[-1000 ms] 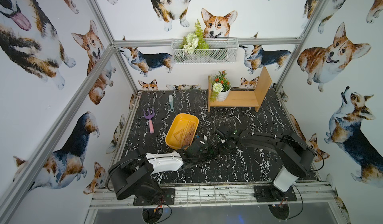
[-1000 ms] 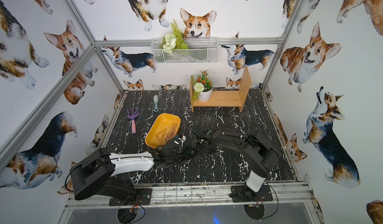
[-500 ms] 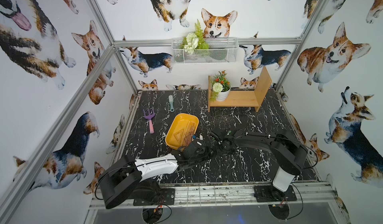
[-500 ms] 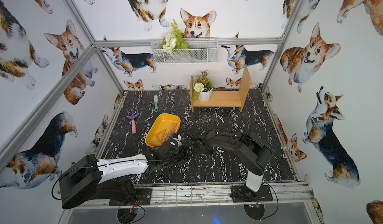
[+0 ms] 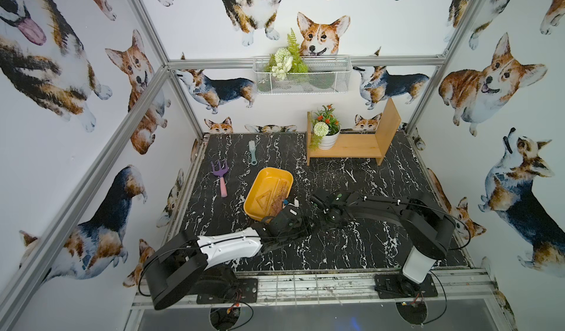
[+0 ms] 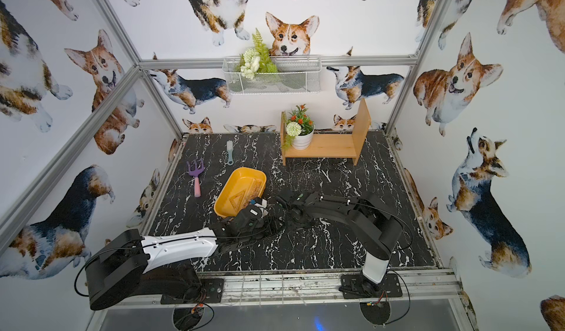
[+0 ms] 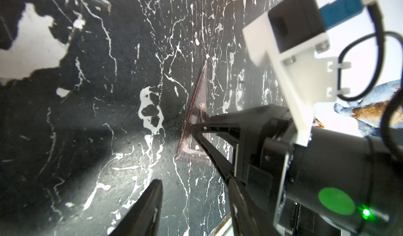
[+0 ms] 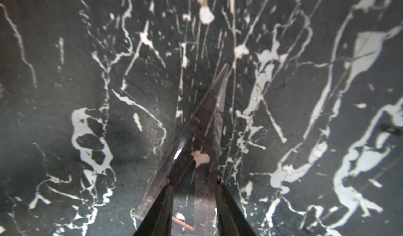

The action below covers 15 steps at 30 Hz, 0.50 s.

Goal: Put the scattered rulers into the storage box
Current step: Pick up the ruler from the center of the board.

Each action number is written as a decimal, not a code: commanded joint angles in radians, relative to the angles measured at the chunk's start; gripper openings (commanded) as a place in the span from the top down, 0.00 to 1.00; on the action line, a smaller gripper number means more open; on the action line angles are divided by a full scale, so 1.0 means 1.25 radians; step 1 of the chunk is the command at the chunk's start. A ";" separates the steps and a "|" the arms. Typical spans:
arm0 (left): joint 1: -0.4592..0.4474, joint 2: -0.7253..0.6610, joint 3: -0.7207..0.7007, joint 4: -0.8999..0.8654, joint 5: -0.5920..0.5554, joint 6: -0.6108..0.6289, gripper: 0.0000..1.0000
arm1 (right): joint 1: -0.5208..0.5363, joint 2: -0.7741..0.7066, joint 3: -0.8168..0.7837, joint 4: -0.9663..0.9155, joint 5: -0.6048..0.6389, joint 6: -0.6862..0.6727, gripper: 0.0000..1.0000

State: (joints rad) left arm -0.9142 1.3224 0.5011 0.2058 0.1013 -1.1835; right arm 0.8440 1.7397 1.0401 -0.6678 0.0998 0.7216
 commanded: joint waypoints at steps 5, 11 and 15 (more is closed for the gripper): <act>0.001 0.000 -0.004 0.005 -0.006 0.008 0.45 | 0.000 -0.009 -0.008 -0.070 0.032 -0.005 0.63; 0.000 0.005 -0.003 0.007 -0.004 0.008 0.45 | -0.001 0.002 -0.018 -0.042 0.007 -0.011 0.65; 0.001 0.008 -0.004 0.007 -0.004 0.008 0.45 | -0.005 0.020 -0.016 -0.019 -0.006 -0.020 0.66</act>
State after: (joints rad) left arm -0.9142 1.3285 0.4953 0.2058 0.1017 -1.1835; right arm 0.8410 1.7386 1.0279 -0.7033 0.1066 0.7174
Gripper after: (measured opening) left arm 0.547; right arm 0.344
